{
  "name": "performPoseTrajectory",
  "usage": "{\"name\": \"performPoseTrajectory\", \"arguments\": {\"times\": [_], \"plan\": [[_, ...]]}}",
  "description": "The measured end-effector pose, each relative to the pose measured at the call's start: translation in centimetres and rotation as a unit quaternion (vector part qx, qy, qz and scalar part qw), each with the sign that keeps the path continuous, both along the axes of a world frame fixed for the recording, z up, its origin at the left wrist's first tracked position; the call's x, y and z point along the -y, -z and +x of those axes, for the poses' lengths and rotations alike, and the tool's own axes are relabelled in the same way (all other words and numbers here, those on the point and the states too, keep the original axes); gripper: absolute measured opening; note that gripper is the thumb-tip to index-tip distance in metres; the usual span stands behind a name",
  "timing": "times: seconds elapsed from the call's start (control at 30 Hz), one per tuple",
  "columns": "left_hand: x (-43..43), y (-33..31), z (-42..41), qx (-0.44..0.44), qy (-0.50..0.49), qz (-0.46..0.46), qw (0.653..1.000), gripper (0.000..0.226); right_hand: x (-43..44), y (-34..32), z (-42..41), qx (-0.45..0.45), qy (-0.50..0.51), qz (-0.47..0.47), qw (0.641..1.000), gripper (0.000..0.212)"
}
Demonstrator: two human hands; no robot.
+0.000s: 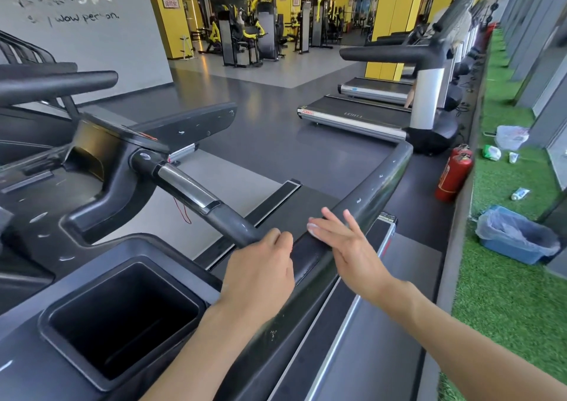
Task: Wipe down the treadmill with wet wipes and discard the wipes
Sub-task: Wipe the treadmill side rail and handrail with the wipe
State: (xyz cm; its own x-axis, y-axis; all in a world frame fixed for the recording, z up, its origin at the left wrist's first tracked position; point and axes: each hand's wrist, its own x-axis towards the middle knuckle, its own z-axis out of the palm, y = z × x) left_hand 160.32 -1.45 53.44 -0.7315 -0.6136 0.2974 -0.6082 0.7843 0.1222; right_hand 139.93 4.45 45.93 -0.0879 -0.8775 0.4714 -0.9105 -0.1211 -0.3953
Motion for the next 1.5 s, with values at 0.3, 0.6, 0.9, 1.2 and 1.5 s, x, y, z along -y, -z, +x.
{"name": "performPoseTrajectory", "arguments": {"times": [0.3,0.6,0.9,1.2,1.5], "plan": [[0.0,-0.5,-0.1,-0.001,-0.022,0.018,1.0,0.011,-0.5,-1.2,4.2,0.016,-0.029,-0.039,0.999,0.073],[-0.1,-0.4,0.0,0.01,-0.019,0.019,1.0,0.012,-0.6,-0.2,3.3,-0.037,-0.022,-0.029,0.999,0.061],[-0.2,-0.2,0.4,0.014,-0.017,0.024,0.999,0.01,0.7,-0.3,-1.8,-0.004,0.056,0.006,0.998,0.066],[0.8,0.4,-1.0,-0.032,-0.004,-0.037,0.999,0.013,-0.5,0.4,2.9,-0.029,-0.012,-0.039,0.999,0.065],[1.7,1.8,-2.6,-0.044,0.039,-0.005,0.998,0.017,0.6,0.0,-0.7,-0.044,-0.006,-0.027,0.999,0.062]]}}
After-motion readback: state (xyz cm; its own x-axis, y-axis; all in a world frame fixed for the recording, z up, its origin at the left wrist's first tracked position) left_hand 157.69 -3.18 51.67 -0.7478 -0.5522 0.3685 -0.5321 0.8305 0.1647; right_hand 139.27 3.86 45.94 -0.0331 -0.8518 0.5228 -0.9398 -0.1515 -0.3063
